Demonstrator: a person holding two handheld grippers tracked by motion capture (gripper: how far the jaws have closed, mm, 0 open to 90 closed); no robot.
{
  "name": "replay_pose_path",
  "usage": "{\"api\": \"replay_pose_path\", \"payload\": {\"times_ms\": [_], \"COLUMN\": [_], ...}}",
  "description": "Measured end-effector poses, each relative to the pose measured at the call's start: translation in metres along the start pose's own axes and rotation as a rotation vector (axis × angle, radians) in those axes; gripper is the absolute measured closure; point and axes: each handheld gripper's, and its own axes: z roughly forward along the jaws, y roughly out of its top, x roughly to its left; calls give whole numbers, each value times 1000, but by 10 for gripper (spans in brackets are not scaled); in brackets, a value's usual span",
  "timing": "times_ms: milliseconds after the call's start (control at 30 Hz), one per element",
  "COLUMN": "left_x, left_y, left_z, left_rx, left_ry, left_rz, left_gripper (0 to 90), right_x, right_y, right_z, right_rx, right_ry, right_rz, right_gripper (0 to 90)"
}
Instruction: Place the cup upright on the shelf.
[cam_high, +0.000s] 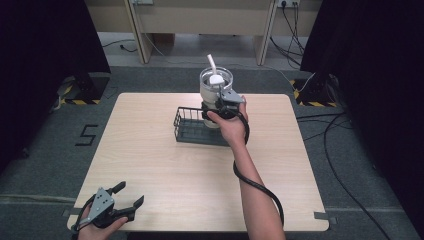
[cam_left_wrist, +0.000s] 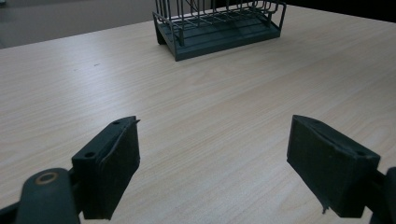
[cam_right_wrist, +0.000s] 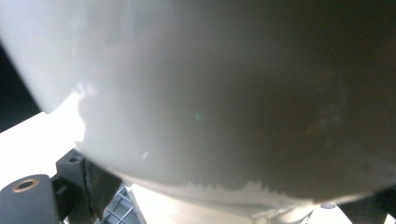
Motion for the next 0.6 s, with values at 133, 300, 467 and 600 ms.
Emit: {"api": "replay_pose_path", "payload": {"times_ms": [133, 300, 467, 600], "left_x": [0, 0, 0, -1], "left_y": [0, 0, 0, 0], "left_z": [0, 0, 0, 0], "left_rx": [-1, -2, 0, 0], "left_ry": [1, 0, -1, -3], "left_rz": [-1, -1, 0, 0], "left_gripper": [163, 163, 163, 163], "right_x": [0, 2, 1, 1], "right_y": [-5, -14, -22, -28], "right_z": [5, 12, 16, 18], "right_rx": [13, 35, 49, 54], "right_ry": [-3, -8, -8, -8], "right_rz": [-7, -16, -22, -24], "right_gripper": [101, 101, 101, 101]}}
